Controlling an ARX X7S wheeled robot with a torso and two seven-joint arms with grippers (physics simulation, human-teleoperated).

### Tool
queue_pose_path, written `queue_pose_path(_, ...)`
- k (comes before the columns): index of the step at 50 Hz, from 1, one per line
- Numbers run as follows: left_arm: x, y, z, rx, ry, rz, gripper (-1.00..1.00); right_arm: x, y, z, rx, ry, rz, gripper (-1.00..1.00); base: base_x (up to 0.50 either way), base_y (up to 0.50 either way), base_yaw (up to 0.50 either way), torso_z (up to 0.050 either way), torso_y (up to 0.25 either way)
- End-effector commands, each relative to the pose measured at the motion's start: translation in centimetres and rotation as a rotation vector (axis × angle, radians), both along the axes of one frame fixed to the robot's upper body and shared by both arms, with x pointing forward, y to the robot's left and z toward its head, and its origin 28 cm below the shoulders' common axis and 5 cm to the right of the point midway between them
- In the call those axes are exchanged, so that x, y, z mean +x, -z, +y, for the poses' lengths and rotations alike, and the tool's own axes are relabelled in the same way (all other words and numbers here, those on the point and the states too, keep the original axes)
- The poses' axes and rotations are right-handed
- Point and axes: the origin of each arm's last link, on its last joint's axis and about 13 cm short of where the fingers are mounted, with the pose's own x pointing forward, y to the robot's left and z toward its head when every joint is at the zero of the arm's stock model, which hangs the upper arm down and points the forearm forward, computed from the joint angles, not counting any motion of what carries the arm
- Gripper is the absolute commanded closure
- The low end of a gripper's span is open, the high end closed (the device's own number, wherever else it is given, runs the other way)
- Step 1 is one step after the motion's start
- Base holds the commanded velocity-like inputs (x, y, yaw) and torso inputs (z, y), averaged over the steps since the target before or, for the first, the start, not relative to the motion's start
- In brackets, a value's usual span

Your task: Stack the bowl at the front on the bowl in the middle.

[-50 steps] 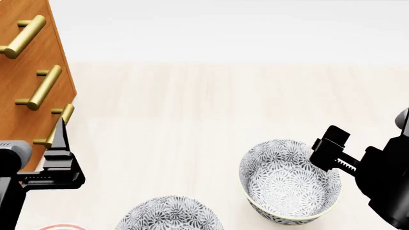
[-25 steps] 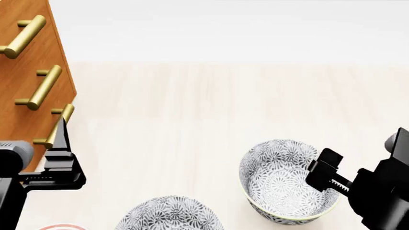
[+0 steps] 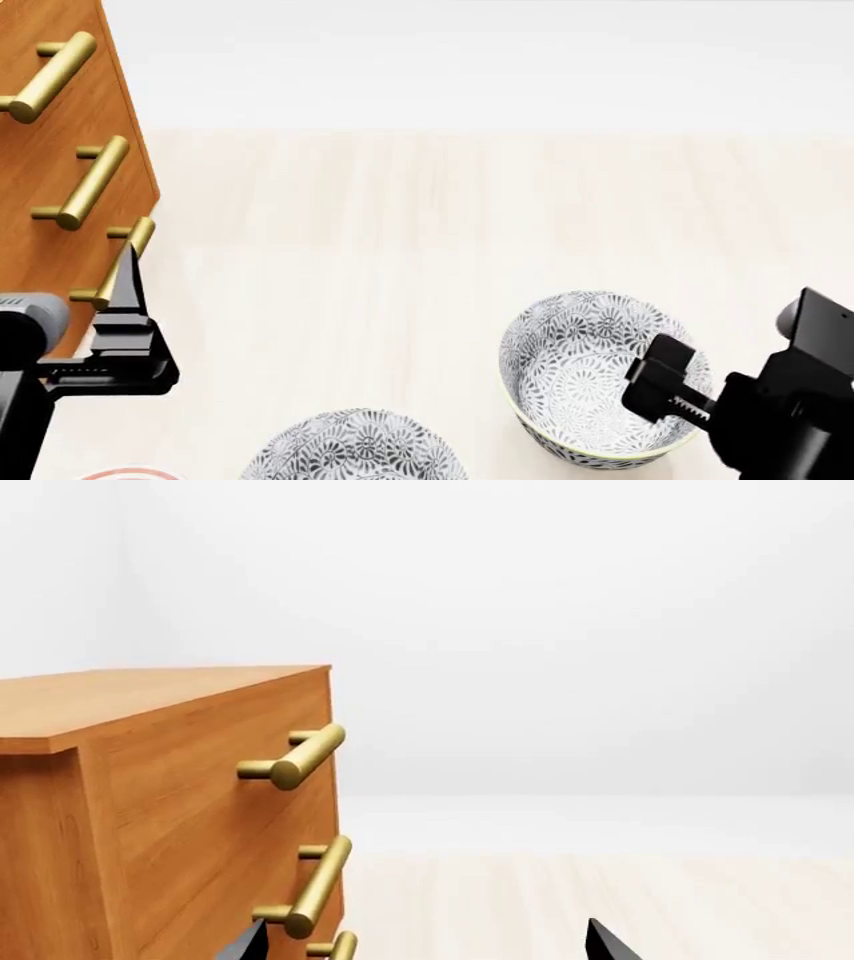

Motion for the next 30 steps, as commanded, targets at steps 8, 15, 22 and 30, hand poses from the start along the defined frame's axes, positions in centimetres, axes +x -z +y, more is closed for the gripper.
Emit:
queue_pose_path(8, -0.10, 0.10, -0.13, 0.005, 0.000, 0.001, -1.00, 0.02, 0.83, -0.02, 0.007, -0.015, 0.018, -1.00, 0.00, 0.00, 0.00, 0.000, 0.000)
queue_pose_path(15, 0.07, 0.32, -0.20, 0.007, -0.001, 0.005, -1.00, 0.28, 1.16, -0.06, -0.004, 0.002, 0.023, 1.00, 0.00, 0.00, 0.00, 0.000, 0.000)
queue_pose_path(22, 0.13, 0.46, -0.23, 0.011, 0.002, 0.007, -1.00, 0.25, 1.07, 0.02, -0.005, 0.004, 0.023, 1.00, 0.00, 0.00, 0.00, 0.000, 0.000)
queue_pose_path(30, 0.19, 0.42, -0.30, 0.011, 0.003, 0.006, -1.00, 0.33, 0.80, 0.02, -0.007, 0.006, 0.021, 1.00, 0.00, 0.00, 0.00, 0.000, 0.000)
